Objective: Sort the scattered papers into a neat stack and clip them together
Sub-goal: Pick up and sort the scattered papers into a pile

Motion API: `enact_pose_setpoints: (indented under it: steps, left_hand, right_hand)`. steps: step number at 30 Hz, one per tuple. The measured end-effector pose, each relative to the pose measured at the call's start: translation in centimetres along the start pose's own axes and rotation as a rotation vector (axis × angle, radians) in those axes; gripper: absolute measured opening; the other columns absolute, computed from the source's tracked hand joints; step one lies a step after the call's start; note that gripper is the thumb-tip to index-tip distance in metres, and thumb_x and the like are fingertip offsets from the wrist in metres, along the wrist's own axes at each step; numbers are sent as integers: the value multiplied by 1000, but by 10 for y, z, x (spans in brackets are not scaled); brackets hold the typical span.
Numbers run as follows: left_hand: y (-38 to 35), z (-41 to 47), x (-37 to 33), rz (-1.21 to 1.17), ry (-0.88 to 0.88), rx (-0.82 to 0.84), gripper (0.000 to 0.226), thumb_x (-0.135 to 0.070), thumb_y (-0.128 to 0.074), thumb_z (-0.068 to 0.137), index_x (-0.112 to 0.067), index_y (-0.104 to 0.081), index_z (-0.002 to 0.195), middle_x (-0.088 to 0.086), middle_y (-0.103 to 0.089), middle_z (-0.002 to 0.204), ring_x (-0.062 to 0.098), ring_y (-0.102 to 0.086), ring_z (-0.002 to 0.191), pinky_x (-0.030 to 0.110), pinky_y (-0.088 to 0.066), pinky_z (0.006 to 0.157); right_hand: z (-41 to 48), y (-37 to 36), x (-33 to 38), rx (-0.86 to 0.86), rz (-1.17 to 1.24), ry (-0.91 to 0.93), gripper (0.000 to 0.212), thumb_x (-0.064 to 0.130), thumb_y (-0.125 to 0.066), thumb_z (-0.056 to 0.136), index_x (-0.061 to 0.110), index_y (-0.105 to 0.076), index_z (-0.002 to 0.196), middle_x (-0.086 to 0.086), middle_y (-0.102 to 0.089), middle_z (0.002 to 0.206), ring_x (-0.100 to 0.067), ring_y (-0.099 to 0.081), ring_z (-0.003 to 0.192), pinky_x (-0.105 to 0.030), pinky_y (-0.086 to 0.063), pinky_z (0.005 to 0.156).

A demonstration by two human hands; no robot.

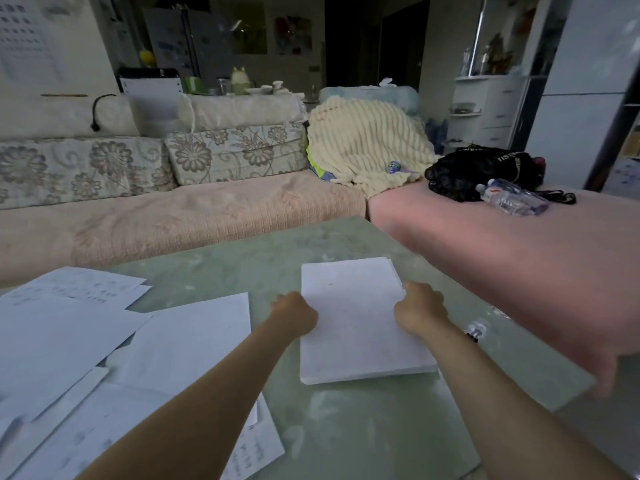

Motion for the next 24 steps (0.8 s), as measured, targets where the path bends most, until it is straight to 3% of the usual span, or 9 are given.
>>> enact_pose_setpoints:
  steps: [2, 6, 8, 11, 16, 21, 24]
  left_hand:
    - [-6, 2, 2, 21, 0, 0, 41, -21, -48, 92, -2, -53, 128, 18, -50, 132, 34, -51, 121, 38, -42, 105]
    - [-10, 2, 2, -69, -55, -9, 33, -20, -49, 90, -2, -58, 116, 15, -61, 118, 32, -59, 105, 33, -48, 85]
    - [-11, -2, 2, -60, -85, 0, 35, -21, -49, 91, -4, -55, 121, 13, -60, 123, 30, -58, 108, 35, -49, 91]
    - [-3, -10, 2, -75, -109, 2, 51, -26, -51, 95, -7, -39, 140, 12, -51, 137, 30, -53, 119, 34, -46, 97]
    - [43, -21, 28, -34, -162, -94, 55, -34, -53, 96, -14, -38, 145, 7, -49, 142, 25, -53, 123, 33, -45, 98]
    - [95, -30, 89, 79, -206, -169, 49, -32, -55, 95, -14, -46, 139, 5, -55, 135, 24, -52, 122, 36, -41, 104]
    - [122, -29, 132, 235, -200, -185, 53, -37, -58, 93, -18, -44, 140, 3, -52, 139, 23, -47, 126, 35, -39, 105]
  right_hand:
    - [1, -6, -5, 65, -100, -26, 46, 10, -43, 90, 10, -50, 135, -15, -48, 138, -37, -40, 128, -39, -42, 100]
    - [-3, -13, -7, 170, 0, -32, 58, 11, -41, 92, 13, -38, 149, -13, -40, 150, -36, -28, 140, -39, -36, 110]
    - [-7, -13, -3, 195, 9, -14, 61, 13, -41, 92, 14, -32, 153, -10, -38, 152, -35, -24, 142, -39, -35, 110]
    - [-16, -6, 9, 128, -114, 16, 54, 18, -44, 92, 14, -38, 146, -11, -40, 147, -35, -30, 135, -40, -36, 105]
    - [-38, -12, 65, 95, -69, 237, 56, 25, -48, 95, 20, -38, 149, -8, -38, 147, -31, -30, 137, -39, -34, 109]
    - [-93, -57, 150, 301, 19, 513, 49, 25, -57, 93, 19, -52, 141, -5, -49, 141, -22, -49, 129, -31, -39, 108]
    - [-115, -94, 187, 444, -20, 551, 56, 33, -64, 92, 19, -49, 144, -3, -46, 146, -20, -47, 132, -30, -38, 107]
Point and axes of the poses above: each hand's wrist, its own z-axis towards the middle knuckle, its own y-axis out of the back of the hand, x = y × z, the point moved 7 cm from there along z, towards the middle knuckle
